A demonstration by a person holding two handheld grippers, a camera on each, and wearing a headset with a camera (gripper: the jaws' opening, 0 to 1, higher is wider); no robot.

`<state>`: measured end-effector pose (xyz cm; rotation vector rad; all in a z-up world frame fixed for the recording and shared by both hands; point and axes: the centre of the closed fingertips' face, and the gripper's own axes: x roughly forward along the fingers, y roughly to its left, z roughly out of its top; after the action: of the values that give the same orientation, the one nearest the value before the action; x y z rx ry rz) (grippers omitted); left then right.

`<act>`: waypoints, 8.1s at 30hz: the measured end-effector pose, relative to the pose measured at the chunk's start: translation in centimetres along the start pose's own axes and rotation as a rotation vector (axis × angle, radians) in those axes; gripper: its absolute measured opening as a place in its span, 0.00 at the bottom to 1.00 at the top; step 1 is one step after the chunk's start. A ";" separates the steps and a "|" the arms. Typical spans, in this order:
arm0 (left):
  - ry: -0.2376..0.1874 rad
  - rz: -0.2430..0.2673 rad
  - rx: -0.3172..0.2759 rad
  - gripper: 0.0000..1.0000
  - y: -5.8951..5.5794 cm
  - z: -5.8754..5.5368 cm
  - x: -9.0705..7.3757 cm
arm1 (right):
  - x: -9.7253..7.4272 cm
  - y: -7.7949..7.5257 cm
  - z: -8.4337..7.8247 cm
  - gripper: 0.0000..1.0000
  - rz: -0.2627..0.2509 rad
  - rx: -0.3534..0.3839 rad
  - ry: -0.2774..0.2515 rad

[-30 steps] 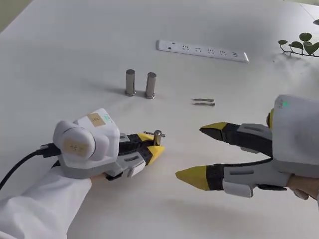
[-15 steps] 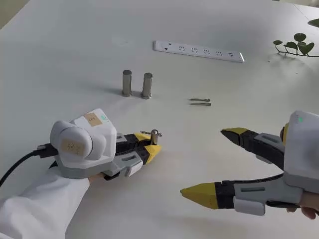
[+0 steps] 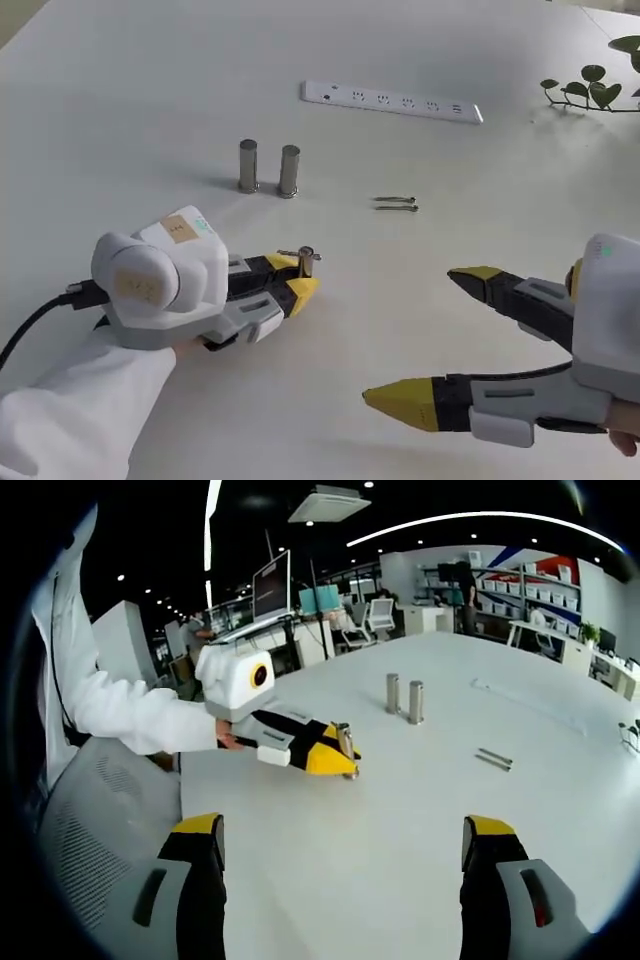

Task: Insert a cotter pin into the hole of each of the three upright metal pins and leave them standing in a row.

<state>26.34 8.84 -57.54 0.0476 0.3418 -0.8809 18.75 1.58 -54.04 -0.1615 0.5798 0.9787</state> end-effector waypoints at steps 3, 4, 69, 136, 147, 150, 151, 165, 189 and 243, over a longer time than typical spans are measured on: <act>-0.002 0.024 0.009 0.06 1.0 0.3 0.1 | -0.2 -0.2 0.1 0.97 -0.013 0.000 -0.004; -0.002 0.031 0.009 0.06 1.3 0.4 0.2 | -0.2 -0.3 0.1 0.97 -0.016 -0.001 -0.005; -0.026 0.155 -0.058 0.26 3.5 -0.4 -0.3 | -1.2 -0.3 1.7 0.96 -0.079 0.033 -0.063; 0.030 0.291 -0.054 0.30 15.5 2.5 2.0 | -4.2 -3.1 -0.9 0.96 -0.242 0.134 -0.055; 0.038 0.284 -0.045 0.24 16.0 2.7 2.8 | -4.4 -3.2 -1.0 0.96 -0.249 0.143 -0.059; 0.037 0.283 -0.045 0.21 16.0 2.7 2.9 | -4.5 -3.1 -1.1 0.95 -0.249 0.146 -0.059; 0.038 0.283 -0.045 0.20 16.0 2.7 2.9 | -4.5 -3.2 -1.1 0.95 -0.249 0.147 -0.059; 0.055 0.292 -0.025 0.11 15.7 2.8 2.8 | -4.5 -3.0 -1.1 0.92 -0.242 0.152 -0.062; 0.021 0.345 -0.010 0.11 15.4 6.4 -1.0 | -4.5 -2.7 -0.4 0.90 -0.231 0.147 -0.082; -0.027 0.240 -0.123 0.11 -0.2 6.9 -3.9 | -6.4 -1.5 -0.3 0.98 -0.219 0.200 -0.182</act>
<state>25.80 10.41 -49.80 -0.0363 0.3561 -0.6214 17.18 -4.14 -51.10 0.0422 0.4780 0.7092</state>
